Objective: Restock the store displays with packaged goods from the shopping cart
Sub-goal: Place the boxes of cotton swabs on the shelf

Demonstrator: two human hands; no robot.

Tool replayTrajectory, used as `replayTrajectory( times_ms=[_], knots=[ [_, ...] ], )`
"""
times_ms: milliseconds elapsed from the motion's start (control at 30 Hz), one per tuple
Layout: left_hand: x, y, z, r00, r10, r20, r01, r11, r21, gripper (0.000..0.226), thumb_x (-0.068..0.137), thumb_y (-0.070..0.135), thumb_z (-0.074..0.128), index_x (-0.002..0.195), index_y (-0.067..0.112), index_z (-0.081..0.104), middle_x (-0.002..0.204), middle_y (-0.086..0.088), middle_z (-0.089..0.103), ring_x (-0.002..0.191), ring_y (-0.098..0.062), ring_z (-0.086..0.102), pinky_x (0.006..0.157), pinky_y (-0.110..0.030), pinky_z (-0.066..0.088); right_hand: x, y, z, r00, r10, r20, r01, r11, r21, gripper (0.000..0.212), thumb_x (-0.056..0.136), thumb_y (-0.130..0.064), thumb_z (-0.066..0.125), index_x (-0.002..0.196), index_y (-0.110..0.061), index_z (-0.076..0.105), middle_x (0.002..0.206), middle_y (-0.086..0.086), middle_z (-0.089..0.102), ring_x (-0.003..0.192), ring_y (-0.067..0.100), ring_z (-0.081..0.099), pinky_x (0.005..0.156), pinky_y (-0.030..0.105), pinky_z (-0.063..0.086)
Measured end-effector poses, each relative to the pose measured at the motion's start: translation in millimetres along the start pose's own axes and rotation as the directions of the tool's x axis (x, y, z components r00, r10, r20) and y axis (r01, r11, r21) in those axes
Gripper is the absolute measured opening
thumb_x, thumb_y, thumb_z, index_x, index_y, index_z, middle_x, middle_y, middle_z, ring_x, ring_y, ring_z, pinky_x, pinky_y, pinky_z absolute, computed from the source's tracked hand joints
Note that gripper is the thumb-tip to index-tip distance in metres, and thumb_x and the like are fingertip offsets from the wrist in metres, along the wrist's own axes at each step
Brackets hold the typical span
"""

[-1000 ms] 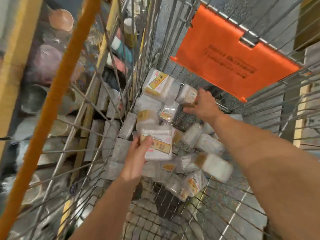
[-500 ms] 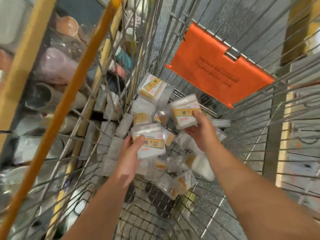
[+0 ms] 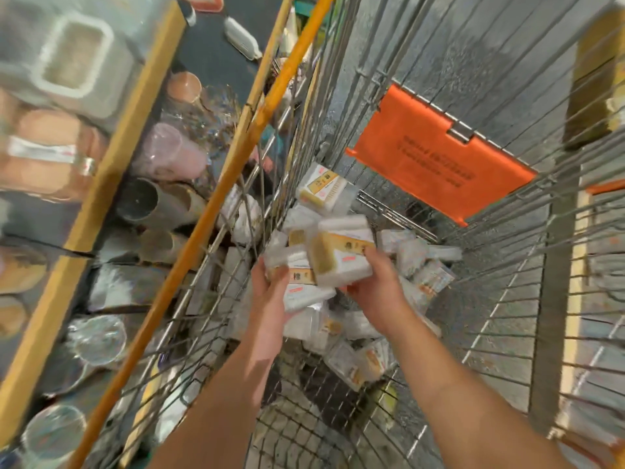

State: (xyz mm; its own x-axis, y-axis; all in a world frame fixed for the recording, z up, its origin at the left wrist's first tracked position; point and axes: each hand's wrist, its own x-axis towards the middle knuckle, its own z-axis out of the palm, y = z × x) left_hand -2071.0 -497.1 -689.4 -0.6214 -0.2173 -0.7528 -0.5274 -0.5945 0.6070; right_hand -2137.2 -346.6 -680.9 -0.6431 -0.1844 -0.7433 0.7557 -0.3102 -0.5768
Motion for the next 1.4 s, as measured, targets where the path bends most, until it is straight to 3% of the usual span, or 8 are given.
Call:
replayTrajectory(
  times_ms=[267,433,567,633,800,967,1100,1400],
  knots=[
    [0,-11,2,1.0,-0.012,0.019,0.011,0.999,0.035,0.075,0.086,0.059,0.06,0.15,0.032,0.032,0.138,-0.006,0.058,0.117,-0.022,0.064,0.091,-0.055,0.054,-9,6,10,0.972,-0.005,0.234,0.059,0.973,-0.225,0.036,0.076,-0.029,0.048,0.11,-0.02,0.056,0.084,-0.01,0.074,0.075,0.004,0.069,0.06,0.018,0.05],
    [2,-4,2,0.992,-0.028,0.125,0.031,0.999,-0.022,0.046,0.097,0.053,0.042,0.128,0.023,0.056,0.111,-0.001,0.073,0.101,-0.019,0.071,0.067,-0.037,0.06,-18,7,10,0.958,0.051,0.283,0.092,0.878,-0.469,0.082,0.07,-0.044,0.064,0.147,-0.035,0.038,0.127,-0.007,0.065,0.115,0.012,0.061,0.092,0.032,0.047],
    [11,-2,-12,0.96,-0.028,0.279,0.048,0.997,-0.062,0.059,0.1,0.062,0.023,0.114,0.033,0.073,0.118,-0.002,0.072,0.112,-0.021,0.067,0.084,-0.045,0.058,-23,1,6,0.947,-0.01,0.32,0.185,0.833,-0.521,0.077,0.068,-0.059,0.066,0.14,-0.045,0.041,0.145,-0.013,0.048,0.125,-0.003,0.052,0.098,0.024,0.046],
    [19,-2,-17,0.937,-0.03,0.349,0.069,0.993,-0.1,0.069,0.086,0.077,0.04,0.126,0.026,0.066,0.131,-0.009,0.064,0.123,-0.03,0.059,0.094,-0.055,0.052,-18,-4,0,0.957,-0.071,0.281,0.213,0.829,-0.516,0.08,0.064,-0.08,0.064,0.133,-0.043,0.049,0.14,-0.012,0.053,0.123,-0.003,0.053,0.1,0.024,0.046],
    [35,-3,-17,0.953,-0.086,0.291,0.119,0.988,-0.098,0.063,0.106,0.046,0.009,0.133,0.018,0.059,0.125,-0.008,0.068,0.123,-0.032,0.059,0.079,-0.044,0.059,6,-23,-5,0.978,-0.159,0.136,0.195,0.929,-0.316,0.103,0.041,-0.09,0.069,0.12,-0.025,0.056,0.111,-0.01,0.068,0.107,0.011,0.06,0.1,0.042,0.034],
    [47,-2,-11,0.966,-0.088,0.244,0.086,0.996,0.018,0.058,0.1,0.047,0.039,0.146,0.013,0.04,0.125,-0.006,0.068,0.12,-0.028,0.062,0.073,-0.036,0.059,19,-29,18,0.984,-0.072,0.163,0.132,0.909,-0.395,0.074,0.056,-0.075,0.074,0.114,-0.031,0.06,0.116,-0.006,0.065,0.117,0.021,0.058,0.105,0.046,0.044],
    [47,1,-5,0.965,-0.056,0.256,0.046,0.998,0.048,0.104,0.066,0.069,0.074,0.15,0.025,0.031,0.139,-0.006,0.058,0.127,-0.028,0.057,0.091,-0.052,0.055,19,-14,16,0.982,-0.111,0.152,0.158,0.927,-0.341,0.081,0.049,-0.07,0.083,0.116,-0.03,0.06,0.108,-0.007,0.071,0.101,0.014,0.067,0.081,0.028,0.052],
    [-3,6,-2,0.953,-0.014,0.302,0.008,1.0,0.022,0.112,0.052,0.078,0.074,0.148,0.038,0.032,0.141,0.0,0.057,0.124,-0.021,0.059,0.087,-0.05,0.057,-30,-10,16,0.978,-0.057,0.2,0.107,0.961,-0.254,0.084,0.06,-0.038,0.078,0.135,-0.014,0.05,0.118,0.01,0.067,0.103,0.025,0.065,0.082,0.034,0.052]
  ],
)
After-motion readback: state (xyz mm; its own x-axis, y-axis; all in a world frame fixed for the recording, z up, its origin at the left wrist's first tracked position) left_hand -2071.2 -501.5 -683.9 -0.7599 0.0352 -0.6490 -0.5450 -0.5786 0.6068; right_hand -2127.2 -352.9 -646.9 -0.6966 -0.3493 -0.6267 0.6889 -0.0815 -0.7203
